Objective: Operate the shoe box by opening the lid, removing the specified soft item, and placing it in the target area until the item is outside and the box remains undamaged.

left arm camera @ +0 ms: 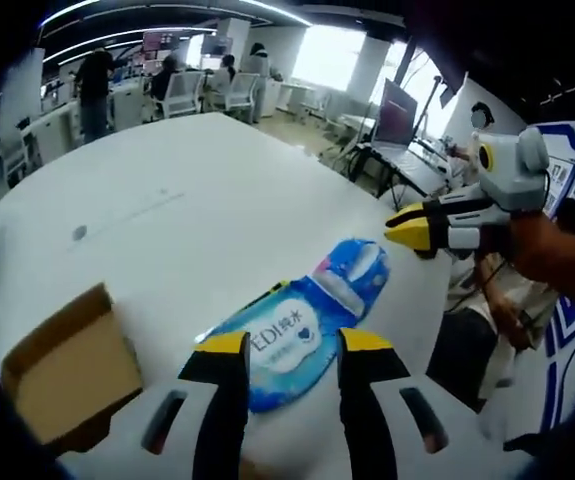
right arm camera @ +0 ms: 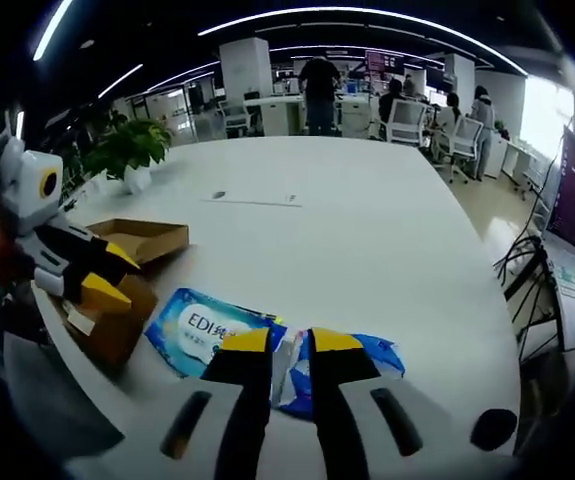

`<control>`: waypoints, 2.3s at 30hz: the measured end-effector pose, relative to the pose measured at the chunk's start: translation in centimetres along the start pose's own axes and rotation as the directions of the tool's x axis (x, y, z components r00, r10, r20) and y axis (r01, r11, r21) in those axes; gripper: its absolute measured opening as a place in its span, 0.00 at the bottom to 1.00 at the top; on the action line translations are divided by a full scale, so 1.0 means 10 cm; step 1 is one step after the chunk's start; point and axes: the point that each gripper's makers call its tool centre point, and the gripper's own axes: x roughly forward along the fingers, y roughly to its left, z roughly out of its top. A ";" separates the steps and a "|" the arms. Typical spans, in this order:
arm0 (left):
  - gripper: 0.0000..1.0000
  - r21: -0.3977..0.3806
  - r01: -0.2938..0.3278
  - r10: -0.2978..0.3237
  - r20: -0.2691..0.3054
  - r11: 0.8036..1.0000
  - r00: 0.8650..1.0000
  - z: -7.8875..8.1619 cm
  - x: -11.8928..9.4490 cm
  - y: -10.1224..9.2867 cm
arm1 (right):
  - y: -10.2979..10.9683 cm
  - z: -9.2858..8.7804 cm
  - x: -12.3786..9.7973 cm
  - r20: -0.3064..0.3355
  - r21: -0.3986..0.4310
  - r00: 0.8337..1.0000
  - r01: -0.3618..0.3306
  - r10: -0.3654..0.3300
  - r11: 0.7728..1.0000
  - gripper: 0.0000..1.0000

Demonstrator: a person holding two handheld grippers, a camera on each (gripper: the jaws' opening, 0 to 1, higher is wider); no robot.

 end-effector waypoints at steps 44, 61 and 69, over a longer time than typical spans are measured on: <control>0.33 -0.165 -0.153 0.160 0.032 0.974 0.987 -1.07 -1.52 1.07 | 2.14 0.24 0.25 -0.020 -0.145 0.979 -0.202 0.201 0.969 0.12; 0.34 -0.205 -0.129 0.113 -0.089 0.970 0.990 -1.59 -1.56 1.18 | 2.65 0.09 0.45 -0.091 -0.192 0.957 -0.287 0.274 0.939 0.12; 0.34 -0.210 -0.113 0.083 -0.145 0.971 0.986 -1.68 -1.45 1.26 | 2.77 -0.01 0.54 -0.140 -0.193 0.944 -0.323 0.300 0.926 0.12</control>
